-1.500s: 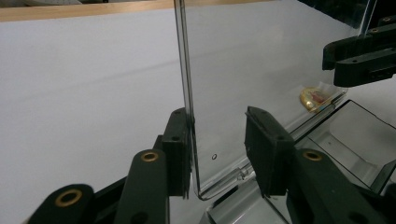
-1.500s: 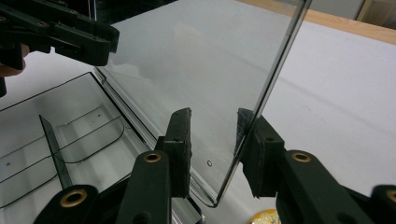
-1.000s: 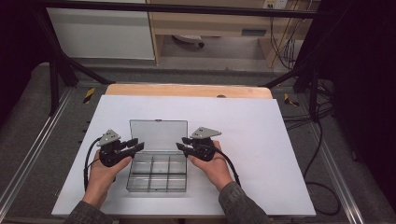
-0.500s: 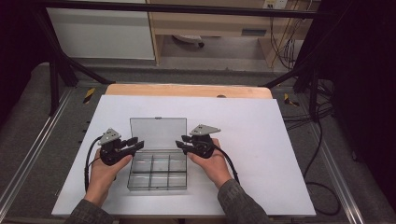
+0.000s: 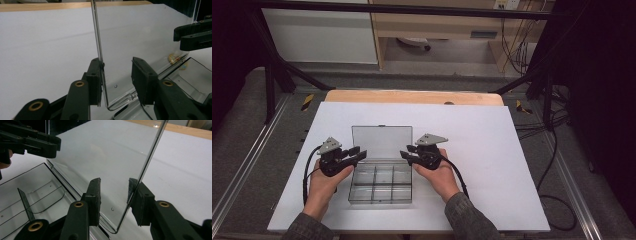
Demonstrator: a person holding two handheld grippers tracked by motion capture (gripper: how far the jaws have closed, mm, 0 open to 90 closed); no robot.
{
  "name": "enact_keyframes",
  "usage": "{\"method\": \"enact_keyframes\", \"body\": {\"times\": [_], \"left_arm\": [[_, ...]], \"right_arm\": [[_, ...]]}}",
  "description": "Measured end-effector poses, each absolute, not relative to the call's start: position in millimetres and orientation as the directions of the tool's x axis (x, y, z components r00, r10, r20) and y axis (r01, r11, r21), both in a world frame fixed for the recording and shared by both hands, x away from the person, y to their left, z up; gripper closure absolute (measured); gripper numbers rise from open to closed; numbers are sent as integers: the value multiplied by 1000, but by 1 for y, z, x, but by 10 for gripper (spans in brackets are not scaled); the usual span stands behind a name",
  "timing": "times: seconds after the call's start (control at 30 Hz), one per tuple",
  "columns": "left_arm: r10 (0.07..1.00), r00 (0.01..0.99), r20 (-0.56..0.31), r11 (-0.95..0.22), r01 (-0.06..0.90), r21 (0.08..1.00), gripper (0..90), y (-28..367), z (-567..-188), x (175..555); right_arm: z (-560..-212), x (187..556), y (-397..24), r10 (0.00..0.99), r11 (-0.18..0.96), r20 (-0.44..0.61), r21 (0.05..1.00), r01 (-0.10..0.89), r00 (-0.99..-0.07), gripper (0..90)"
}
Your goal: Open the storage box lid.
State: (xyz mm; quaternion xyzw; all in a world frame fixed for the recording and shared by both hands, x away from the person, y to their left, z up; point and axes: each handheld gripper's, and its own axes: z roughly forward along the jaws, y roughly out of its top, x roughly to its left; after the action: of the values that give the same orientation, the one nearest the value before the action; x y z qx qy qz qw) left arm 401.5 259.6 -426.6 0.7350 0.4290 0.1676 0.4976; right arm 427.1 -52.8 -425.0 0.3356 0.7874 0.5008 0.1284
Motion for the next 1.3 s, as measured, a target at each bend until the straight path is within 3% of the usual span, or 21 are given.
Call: {"method": "enact_keyframes", "body": {"times": [0.7, 0.87, 1.03, 1.3], "left_arm": [[796, 577, -186, -132, 465, 875, 598, 260, -428, 404], [806, 566, -171, -130, 451, 883, 555, 260, -428, 403], [837, 518, -176, -81, 436, 896, 452, 265, -427, 401], [868, 461, -183, -40, 433, 900, 409, 275, -427, 393]], "right_arm": [[-428, 428, -51, 672, 260, 135, 878, 402, -728, 604], [-429, 426, -49, 678, 265, 125, 877, 400, -724, 547], [-431, 424, -50, 700, 292, 104, 861, 416, -707, 379], [-428, 425, -57, 689, 313, 89, 859, 406, -719, 327]]}}
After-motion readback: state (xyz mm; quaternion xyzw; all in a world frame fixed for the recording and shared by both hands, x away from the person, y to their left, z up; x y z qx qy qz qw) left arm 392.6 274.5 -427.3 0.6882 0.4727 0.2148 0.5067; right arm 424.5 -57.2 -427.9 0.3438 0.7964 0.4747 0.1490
